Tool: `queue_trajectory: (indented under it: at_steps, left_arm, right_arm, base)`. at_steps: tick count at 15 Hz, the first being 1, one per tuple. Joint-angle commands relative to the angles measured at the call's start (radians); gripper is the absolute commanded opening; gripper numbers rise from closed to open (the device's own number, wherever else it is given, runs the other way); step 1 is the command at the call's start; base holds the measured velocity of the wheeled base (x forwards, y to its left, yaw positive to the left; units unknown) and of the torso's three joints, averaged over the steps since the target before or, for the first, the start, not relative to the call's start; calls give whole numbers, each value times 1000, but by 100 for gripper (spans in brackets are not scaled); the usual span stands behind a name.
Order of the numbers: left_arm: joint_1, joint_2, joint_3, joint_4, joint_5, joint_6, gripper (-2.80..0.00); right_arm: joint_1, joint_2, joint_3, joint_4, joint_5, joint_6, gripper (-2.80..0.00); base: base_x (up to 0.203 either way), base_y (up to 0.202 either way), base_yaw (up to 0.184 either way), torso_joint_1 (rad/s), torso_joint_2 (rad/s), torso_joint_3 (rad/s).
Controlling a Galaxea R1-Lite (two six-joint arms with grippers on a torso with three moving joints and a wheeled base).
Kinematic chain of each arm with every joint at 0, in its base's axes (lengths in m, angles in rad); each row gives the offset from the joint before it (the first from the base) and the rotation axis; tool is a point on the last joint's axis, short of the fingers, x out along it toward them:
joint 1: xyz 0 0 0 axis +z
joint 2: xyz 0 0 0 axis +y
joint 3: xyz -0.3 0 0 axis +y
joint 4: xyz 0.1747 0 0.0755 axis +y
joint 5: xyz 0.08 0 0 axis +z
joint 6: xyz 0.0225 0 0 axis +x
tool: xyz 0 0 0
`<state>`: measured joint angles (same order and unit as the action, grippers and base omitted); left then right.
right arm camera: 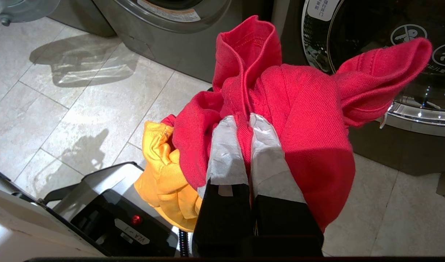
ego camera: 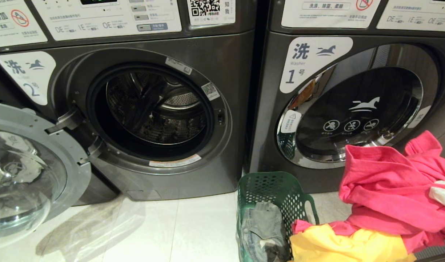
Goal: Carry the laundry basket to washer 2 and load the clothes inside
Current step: Place the clothes into the washing machine
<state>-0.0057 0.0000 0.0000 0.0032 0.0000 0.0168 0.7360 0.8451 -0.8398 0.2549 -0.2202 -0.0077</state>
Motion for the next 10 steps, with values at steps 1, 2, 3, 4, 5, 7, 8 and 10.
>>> queue_trajectory:
  at_steps: [1, 2, 3, 4, 5, 7, 8, 10]
  left_arm:
    - [0, 2, 0, 0, 0, 0, -280]
    - [0, 0, 0, 0, 0, -3, -280]
    - [0, 0, 0, 0, 0, -3, -280]
    - [0, 1, 0, 0, 0, -2, -280]
    - [0, 0, 0, 0, 0, -3, -280]
    - [0, 1, 0, -2, 0, -1, -280]
    - [0, 0, 0, -2, 0, -2, -280]
    - [0, 0, 0, -3, 0, -1, -280]
  right_arm:
    - [0, 2, 1, 1, -1, -2, -280]
    - [0, 2, 2, 1, -1, -2, -280]
    - [0, 2, 7, 1, -1, 0, -280]
    - [0, 0, 11, 1, -1, 0, -280]
    - [0, 0, 15, 1, -1, 0, -280]
    - [0, 2, 17, 1, -1, 0, -280]
    - [0, 0, 18, 1, -1, 2, -280]
    - [0, 2, 22, 0, -1, 1, -280]
  base:
    - [0, 0, 0, 0, 0, 0]
    - [0, 0, 0, 0, 0, 0]
    - [0, 0, 0, 0, 0, 0]
    - [0, 0, 0, 0, 0, 0]
    - [0, 0, 0, 0, 0, 0]
    - [4, 30, -2, 0, 1, 2]
    - [4, 115, -3, 3, 6, 2]
    - [1, 182, -2, 0, 5, 0]
